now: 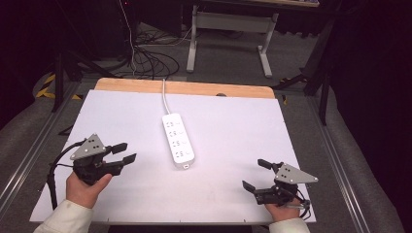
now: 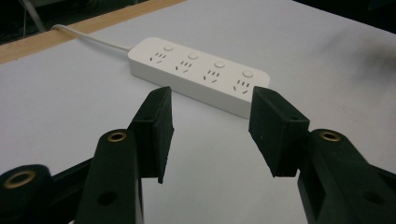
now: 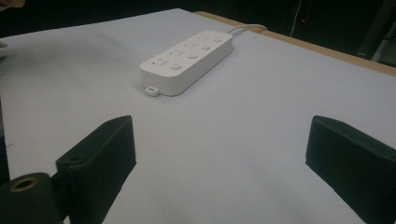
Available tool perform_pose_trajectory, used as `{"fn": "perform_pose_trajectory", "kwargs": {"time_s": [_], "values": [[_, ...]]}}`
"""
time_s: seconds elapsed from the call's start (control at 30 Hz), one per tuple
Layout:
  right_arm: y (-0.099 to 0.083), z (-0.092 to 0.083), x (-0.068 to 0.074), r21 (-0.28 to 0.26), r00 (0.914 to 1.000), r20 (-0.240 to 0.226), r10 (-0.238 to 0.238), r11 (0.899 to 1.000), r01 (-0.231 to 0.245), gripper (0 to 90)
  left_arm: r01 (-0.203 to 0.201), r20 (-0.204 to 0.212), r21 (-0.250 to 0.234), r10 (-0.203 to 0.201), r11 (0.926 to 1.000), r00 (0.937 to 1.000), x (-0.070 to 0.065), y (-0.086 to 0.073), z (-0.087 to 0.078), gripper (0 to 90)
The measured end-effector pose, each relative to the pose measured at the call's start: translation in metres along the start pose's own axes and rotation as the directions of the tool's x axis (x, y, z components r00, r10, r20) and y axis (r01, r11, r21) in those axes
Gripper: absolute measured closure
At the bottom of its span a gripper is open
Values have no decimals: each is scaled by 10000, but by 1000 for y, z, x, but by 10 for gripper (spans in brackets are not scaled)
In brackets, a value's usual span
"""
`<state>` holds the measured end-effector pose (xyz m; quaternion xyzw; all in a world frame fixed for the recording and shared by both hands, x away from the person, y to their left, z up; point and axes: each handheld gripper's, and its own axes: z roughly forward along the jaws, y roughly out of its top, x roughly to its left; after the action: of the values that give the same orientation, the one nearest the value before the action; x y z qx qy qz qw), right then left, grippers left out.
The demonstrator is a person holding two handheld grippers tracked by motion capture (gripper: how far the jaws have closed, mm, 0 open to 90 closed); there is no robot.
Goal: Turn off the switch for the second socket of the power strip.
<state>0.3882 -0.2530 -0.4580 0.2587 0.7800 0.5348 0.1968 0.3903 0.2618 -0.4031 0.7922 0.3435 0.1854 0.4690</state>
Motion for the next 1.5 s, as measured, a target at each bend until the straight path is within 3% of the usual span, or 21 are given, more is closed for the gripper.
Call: {"fn": "perform_pose_trajectory", "kwargs": {"time_s": [0.4, 0.43, 0.6, 0.8, 1.3, 1.5], "values": [[0, 1, 0, -16, 9999, -110, 11, 10000, -11, 88, -279, 224, 352, 271, 9990, 9994, -1, 28, 20, 526], [0, 1, 0, -17, 9999, -106, 2, 10000, -2, 88, -235, 408, 349, 221, 9991, 9989, -1, 33, 24, 532], [0, 1, 0, -5, 9999, -116, 7, 10000, -7, 88, -309, 531, 399, 288, 9987, 9982, -2, 41, 33, 552], [0, 1, 1, 5, 9996, -253, -109, 9999, 109, 87, -607, 320, 544, 590, 9967, 9977, -4, 51, 44, 582], [0, 1, 2, 28, 9994, -313, -113, 9999, 114, 87, -473, 856, 695, 413, 9965, 9955, -9, 73, 73, 607], [0, 1, 1, -2, 9992, -375, -113, 9999, 113, 87, -591, 832, 807, 524, 9950, 9952, -11, 79, 86, 586]]}}
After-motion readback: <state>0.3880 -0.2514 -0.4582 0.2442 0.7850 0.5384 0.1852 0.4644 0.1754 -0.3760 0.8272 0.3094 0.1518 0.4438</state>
